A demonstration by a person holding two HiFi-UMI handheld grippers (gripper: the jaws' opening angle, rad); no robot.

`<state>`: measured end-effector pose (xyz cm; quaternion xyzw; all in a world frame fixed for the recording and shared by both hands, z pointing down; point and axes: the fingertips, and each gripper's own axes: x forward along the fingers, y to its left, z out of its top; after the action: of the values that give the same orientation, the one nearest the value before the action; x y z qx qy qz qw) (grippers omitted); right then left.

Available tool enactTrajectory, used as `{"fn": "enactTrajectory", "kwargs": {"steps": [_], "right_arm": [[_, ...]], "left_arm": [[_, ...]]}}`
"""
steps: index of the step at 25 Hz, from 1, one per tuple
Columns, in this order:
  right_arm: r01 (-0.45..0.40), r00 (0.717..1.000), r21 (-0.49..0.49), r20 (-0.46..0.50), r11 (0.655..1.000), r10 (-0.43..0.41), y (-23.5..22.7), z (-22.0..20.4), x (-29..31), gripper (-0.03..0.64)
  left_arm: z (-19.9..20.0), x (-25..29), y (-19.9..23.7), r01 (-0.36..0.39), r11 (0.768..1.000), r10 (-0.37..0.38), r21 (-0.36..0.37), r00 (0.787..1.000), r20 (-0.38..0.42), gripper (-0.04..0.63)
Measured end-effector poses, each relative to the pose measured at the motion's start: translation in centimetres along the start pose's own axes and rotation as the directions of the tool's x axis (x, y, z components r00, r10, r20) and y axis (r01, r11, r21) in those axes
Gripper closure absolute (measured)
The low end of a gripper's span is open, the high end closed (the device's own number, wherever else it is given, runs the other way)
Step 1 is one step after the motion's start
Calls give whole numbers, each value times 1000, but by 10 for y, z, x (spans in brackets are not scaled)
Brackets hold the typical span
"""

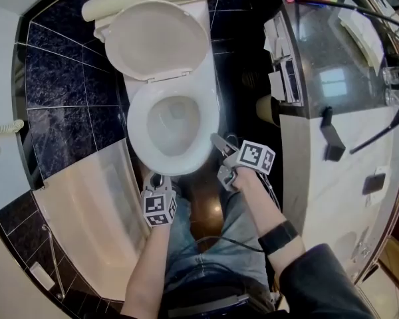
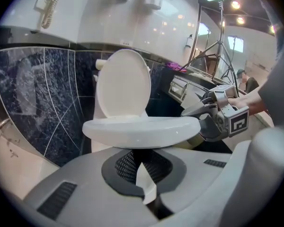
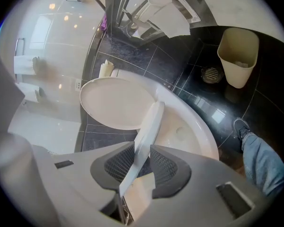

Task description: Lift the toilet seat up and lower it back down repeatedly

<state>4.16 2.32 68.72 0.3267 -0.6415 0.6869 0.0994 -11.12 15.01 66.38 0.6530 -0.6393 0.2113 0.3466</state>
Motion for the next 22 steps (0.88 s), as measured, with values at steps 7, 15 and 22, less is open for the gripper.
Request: {"fn": "enactTrajectory", "kwargs": {"steps": [7, 15, 22], "right_arm": [[-66, 997, -56, 24, 996, 67, 56, 30, -20, 543], [-28, 999, -281, 21, 959, 36, 109, 62, -58, 617], [8, 1000, -604, 20, 797, 6, 152, 83, -74, 615]], "left_arm": [[76, -4, 8, -29, 999, 28, 15, 997, 70, 598], [169, 6, 19, -76, 996, 68, 54, 988, 138, 598], [239, 30, 34, -115, 990, 96, 84, 976, 197, 598]]}}
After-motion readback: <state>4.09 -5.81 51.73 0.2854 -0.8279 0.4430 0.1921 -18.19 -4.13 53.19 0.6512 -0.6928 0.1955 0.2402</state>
